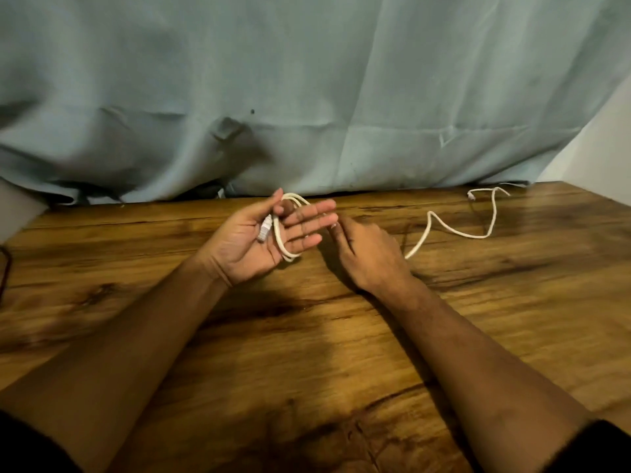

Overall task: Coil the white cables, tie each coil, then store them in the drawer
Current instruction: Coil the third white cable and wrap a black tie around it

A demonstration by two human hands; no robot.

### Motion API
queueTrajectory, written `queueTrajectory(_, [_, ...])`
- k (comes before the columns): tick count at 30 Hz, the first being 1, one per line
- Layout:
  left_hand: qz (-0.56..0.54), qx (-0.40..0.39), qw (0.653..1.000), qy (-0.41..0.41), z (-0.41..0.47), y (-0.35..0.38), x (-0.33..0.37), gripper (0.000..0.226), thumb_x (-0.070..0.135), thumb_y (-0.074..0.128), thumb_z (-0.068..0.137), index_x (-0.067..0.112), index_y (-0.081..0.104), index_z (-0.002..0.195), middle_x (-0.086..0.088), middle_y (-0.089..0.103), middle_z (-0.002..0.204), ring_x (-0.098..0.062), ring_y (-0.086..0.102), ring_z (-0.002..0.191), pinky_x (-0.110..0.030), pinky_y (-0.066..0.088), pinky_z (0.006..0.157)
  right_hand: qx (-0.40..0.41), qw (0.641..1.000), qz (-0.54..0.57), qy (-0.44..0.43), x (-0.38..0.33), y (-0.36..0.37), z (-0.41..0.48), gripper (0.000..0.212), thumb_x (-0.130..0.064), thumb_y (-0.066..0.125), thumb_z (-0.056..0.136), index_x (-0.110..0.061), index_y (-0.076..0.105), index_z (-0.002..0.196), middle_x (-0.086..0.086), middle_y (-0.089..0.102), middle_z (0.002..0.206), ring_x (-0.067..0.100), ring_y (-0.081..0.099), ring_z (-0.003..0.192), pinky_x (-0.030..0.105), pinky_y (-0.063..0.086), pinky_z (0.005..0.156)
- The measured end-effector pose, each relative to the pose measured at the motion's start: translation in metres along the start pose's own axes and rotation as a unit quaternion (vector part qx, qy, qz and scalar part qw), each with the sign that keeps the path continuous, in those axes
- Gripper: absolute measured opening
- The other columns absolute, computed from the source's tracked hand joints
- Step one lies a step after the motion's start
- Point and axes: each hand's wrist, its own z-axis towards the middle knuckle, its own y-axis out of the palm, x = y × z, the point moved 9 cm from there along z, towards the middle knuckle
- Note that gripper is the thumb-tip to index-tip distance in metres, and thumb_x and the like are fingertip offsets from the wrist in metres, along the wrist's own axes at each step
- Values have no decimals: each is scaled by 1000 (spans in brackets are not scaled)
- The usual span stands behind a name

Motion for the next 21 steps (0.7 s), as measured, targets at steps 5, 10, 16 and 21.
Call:
queueTrajectory(5, [6, 43, 998, 51, -2, -12, 22, 43, 31, 43, 102, 15, 62, 67, -25, 52, 149, -39, 50, 140, -57, 48, 107, -39, 995, -81, -51, -16, 17, -2, 32, -40, 34, 109, -21, 44, 132, 17, 74, 103, 45, 70, 90, 47, 52, 73])
queueTrajectory(10, [4, 121, 989, 83, -3, -27, 33, 44, 31, 48, 99, 15, 65, 62, -25, 59, 142, -40, 48, 141, -58, 51, 102, -81, 979, -112, -148, -50, 27, -10, 34, -44, 39, 107, -17, 56, 119, 13, 73, 105, 40, 70, 95, 43, 51, 74])
queueTrajectory(16, [-38, 232, 962, 135, -8, -50, 42, 43, 29, 45, 108, 14, 59, 70, -30, 57, 142, -44, 42, 143, -53, 36, 116, -79, 952, -100, -278, -97, 26, -27, 23, -37, 48, 104, -17, 59, 106, 8, 73, 97, 36, 70, 85, 39, 48, 66])
queueTrajectory(21, [195, 269, 935, 125, -7, -66, 41, 34, 25, 42, 108, 15, 54, 78, -15, 65, 136, -25, 46, 143, -40, 27, 120, -47, 948, -60, -310, -106, 9, -30, 13, -30, 53, 100, -20, 61, 101, 2, 71, 96, 29, 68, 85, 35, 41, 62])
